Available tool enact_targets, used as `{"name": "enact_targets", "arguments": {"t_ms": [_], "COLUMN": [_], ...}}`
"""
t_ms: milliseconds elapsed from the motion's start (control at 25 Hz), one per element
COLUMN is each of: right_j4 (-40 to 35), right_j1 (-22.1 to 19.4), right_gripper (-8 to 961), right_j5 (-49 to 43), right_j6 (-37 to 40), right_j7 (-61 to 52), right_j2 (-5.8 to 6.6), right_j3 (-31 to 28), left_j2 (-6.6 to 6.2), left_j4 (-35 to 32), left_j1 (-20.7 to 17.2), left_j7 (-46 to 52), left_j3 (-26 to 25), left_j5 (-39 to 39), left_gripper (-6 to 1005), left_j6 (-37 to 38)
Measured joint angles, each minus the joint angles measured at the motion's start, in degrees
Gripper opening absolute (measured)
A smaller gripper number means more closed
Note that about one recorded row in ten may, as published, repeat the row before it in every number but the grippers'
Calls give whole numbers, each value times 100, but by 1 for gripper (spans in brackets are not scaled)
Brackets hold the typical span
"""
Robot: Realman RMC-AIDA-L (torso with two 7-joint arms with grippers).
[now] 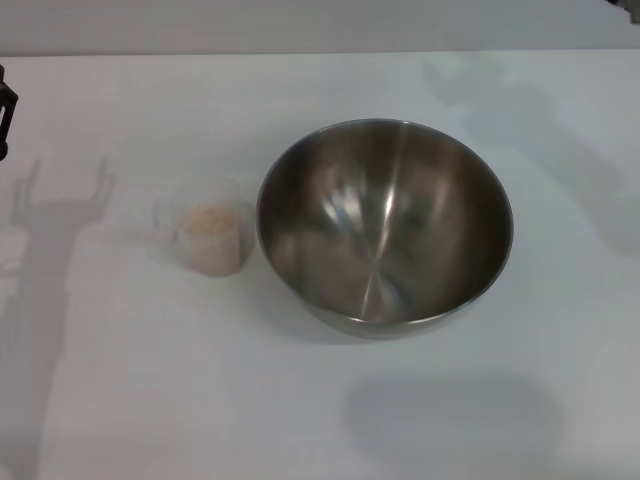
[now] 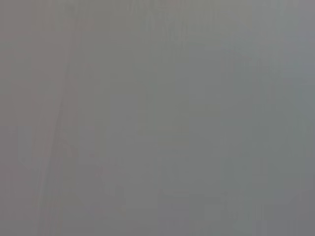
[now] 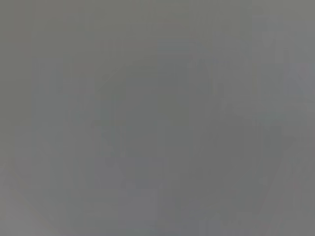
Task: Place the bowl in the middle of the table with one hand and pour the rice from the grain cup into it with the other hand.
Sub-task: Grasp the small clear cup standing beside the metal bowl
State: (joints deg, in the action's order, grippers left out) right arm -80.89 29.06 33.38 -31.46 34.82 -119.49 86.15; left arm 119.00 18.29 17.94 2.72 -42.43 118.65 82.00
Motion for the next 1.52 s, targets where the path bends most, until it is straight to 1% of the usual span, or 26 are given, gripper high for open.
{"name": "enact_targets", "arguments": {"t_ms": [80, 120, 160, 240, 280, 320, 360, 400, 480, 520, 560, 600, 680, 720, 760, 960, 1080, 1120, 1200, 1240, 1280, 1320, 1400, 1440, 1480, 1520], "right_j4": [218, 547, 547, 992, 1302, 2088, 2088, 2647, 3463, 4226, 4226, 4554, 4956, 5263, 5263, 5967, 6103, 6217, 6390, 6390, 6470, 6537, 6544, 6565, 6565, 6645], "right_j1": [-197, -359, -359, -486, -512, -491, -491, -408, -267, -144, -144, -110, -117, -178, -178, -438, -594, -633, -583, -583, -548, -491, -466, -402, -402, -316], "right_gripper": [488, 492, 496, 505, 509, 513, 518, 522, 530, 535, 539, 543, 552, 556, 560, 581, 594, 598, 607, 632, 658, 683, 734, 734, 734, 734], "right_j5": [-2, -1, -1, -1, -1, 21, 21, 42, 52, 52, 52, 51, 51, 52, 52, 54, 64, 66, 67, 67, 68, 66, 60, 42, 42, 36], "right_j6": [1231, 2492, 2492, 3876, 4730, 6476, 6476, 7411, 8702, 9753, 9753, 10154, 10543, 10688, 10688, 11187, 11239, 11224, 11236, 11236, 11246, 11253, 11254, 11235, 11235, 11213], "right_j7": [58, 90, 90, 99, 87, -70, -70, -279, -739, -1350, -1350, -1738, -2307, -2812, -2812, -3385, -3443, -3495, -3533, -3533, -3537, -3534, -3534, -3529, -3529, -3505], "right_j2": [-1, -1, -1, 6, 10, 10, 10, 8, 7, 6, 6, 5, 5, 5, 5, -7, -23, -23, -13, -13, 0, 21, 33, 59, 59, 81], "right_j3": [399, 818, 818, 1268, 1502, 1981, 1981, 2243, 2594, 2853, 2853, 2915, 2902, 2825, 2825, 2733, 2605, 2543, 2514, 2514, 2484, 2375, 2314, 2208, 2208, 2173], "left_j2": [0, 0, 0, -1, -1, -1, -1, -1, -1, -1, -1, -1, 0, 0, 0, -4, -7, -12, -13, -13, -16, -19, -14, -11, -11, -7], "left_j4": [-12, -20, -20, -33, -33, -33, -29, -16, 18, 23, 23, 23, 23, 7, 7, -32, -34, -41, -43, -43, -44, -44, -45, -45, -45, -36], "left_j1": [-1, -3, -3, -22, -22, -42, -56, -71, -112, -134, -134, -149, -167, -186, -186, -213, -225, -304, -349, -349, -405, -567, -675, -790, -790, -870], "left_j7": [0, 0, 0, 0, 0, 0, 0, 0, 0, 0, 0, 0, 0, 0, 0, -1, -3, -42, -44, -44, -43, -46, -61, -144, -144, -333], "left_j3": [-2, 1, 1, 8, 8, 12, 13, 14, 15, 15, 15, 20, 28, 32, 32, 146, 178, 316, 394, 394, 520, 906, 1124, 1401, 1401, 1699], "left_j5": [-5, -7, -7, -10, -10, -5, -1, 10, 22, 26, 26, 28, 31, 36, 36, 45, 47, 53, 54, 54, 51, 55, 52, 53, 53, 53], "left_gripper": [835, 835, 835, 835, 835, 835, 835, 835, 835, 834, 834, 834, 834, 834, 834, 834, 833, 833, 833, 833, 833, 833, 833, 833, 833, 833], "left_j6": [0, 0, 0, 0, 0, 0, 0, 1, 4, 6, 6, 8, 8, 8, 8, -17, -17, -5, -1, -1, 4, 40, 71, 96, 96, 99]}}
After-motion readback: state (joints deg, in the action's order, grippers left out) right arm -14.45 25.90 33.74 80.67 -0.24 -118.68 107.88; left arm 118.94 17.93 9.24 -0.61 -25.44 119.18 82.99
